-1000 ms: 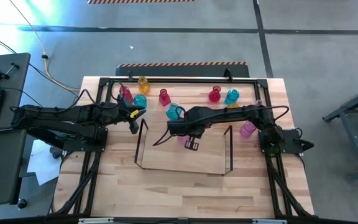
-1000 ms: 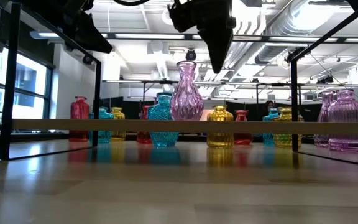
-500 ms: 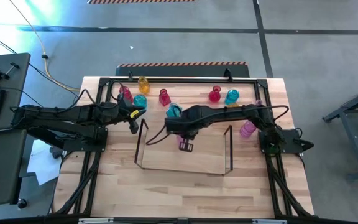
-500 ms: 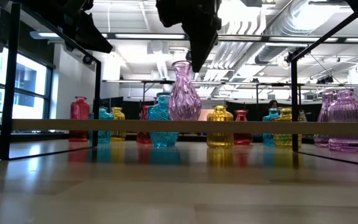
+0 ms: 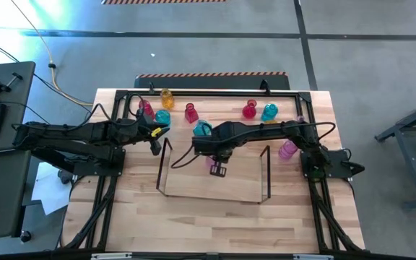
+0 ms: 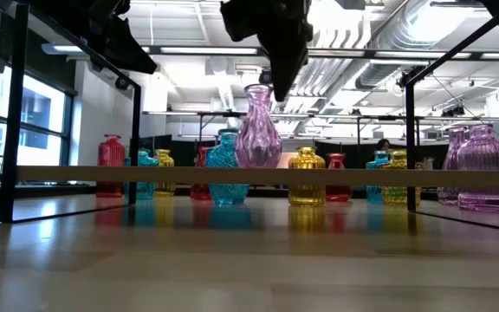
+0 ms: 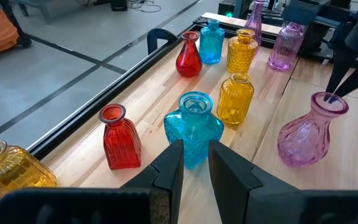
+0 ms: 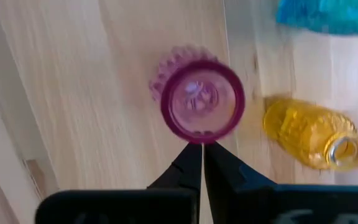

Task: Sort vases onto shelf
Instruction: Put the top violet vase on the shelf

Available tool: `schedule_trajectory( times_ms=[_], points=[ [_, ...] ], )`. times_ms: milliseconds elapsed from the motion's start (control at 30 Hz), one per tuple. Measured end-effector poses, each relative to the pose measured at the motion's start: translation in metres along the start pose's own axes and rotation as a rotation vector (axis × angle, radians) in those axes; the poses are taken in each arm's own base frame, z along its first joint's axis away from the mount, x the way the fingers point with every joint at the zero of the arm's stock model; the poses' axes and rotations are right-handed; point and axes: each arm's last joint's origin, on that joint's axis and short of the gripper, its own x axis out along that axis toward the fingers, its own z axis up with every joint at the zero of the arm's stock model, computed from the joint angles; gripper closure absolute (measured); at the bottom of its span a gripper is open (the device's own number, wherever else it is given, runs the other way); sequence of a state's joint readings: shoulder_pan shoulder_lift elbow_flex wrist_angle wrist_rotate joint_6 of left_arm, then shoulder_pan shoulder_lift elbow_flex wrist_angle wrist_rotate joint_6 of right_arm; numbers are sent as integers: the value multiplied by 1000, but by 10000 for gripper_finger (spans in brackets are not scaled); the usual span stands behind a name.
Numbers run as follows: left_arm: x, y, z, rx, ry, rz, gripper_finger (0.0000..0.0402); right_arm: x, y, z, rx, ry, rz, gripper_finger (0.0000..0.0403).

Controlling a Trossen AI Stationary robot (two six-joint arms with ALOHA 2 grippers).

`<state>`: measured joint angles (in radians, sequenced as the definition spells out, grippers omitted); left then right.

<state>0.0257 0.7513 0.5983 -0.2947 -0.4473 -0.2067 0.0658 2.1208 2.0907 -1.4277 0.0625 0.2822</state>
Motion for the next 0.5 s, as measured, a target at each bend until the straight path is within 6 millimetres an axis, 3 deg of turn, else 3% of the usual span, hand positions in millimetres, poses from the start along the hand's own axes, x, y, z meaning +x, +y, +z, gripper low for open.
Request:
schedule_trajectory(
  times_ms=[200,400,500],
  points=[
    [0,0,0,0,0,0,335,4,-2,-8,30,83,-15,403],
    [0,0,0,0,0,0,335,35,-3,-12,26,146,-33,403],
    [0,0,0,1,1,0,335,41,-4,-14,29,165,-40,403]
  ],
)
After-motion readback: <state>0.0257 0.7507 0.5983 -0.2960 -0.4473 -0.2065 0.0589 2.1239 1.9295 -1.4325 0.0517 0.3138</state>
